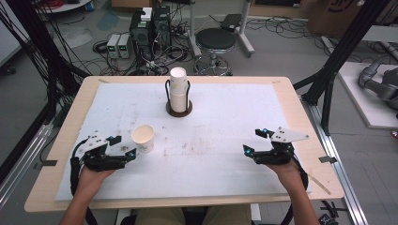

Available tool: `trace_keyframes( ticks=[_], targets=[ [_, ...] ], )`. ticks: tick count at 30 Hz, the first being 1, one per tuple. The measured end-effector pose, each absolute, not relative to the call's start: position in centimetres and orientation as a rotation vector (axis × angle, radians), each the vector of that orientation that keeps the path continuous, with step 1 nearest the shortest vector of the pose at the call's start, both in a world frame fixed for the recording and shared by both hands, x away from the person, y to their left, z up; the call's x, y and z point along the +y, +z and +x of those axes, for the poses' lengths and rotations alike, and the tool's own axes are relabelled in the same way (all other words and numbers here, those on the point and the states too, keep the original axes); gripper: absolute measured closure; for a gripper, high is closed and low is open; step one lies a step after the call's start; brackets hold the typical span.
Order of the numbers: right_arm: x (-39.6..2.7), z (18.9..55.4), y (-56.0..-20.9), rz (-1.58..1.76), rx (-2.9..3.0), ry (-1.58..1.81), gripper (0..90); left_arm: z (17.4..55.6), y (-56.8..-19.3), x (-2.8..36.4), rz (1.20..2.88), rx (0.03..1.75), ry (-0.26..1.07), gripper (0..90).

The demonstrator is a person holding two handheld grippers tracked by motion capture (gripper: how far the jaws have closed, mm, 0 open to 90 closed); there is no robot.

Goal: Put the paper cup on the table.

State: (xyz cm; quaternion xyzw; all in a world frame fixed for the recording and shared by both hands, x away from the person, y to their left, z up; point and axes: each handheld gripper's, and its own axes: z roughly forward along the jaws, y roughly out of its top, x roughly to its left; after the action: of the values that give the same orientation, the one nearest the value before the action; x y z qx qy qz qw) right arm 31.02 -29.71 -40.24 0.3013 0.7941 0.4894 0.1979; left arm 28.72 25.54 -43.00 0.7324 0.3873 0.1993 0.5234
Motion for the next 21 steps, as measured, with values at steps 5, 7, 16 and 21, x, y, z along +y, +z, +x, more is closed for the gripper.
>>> trace_keyframes(
  ticks=[5,7,16,21],
  targets=[
    [-30.2,30.9,-40.3,0.873,2.199,1.353,20.1,28.2,-42.0,27.0,1.561,0.871,0.535,16.0],
    [-30.4,30.8,-40.4,0.890,2.196,1.345,20.1,28.2,-41.8,27.1,1.532,0.854,0.550,16.0],
    [-31.4,29.9,-40.4,0.938,2.162,1.336,20.1,28.2,-41.6,26.8,1.474,0.816,0.566,16.0],
    [-31.6,29.7,-40.2,0.961,2.153,1.352,20.1,27.9,-41.5,26.8,1.474,0.810,0.578,16.3]
  ],
)
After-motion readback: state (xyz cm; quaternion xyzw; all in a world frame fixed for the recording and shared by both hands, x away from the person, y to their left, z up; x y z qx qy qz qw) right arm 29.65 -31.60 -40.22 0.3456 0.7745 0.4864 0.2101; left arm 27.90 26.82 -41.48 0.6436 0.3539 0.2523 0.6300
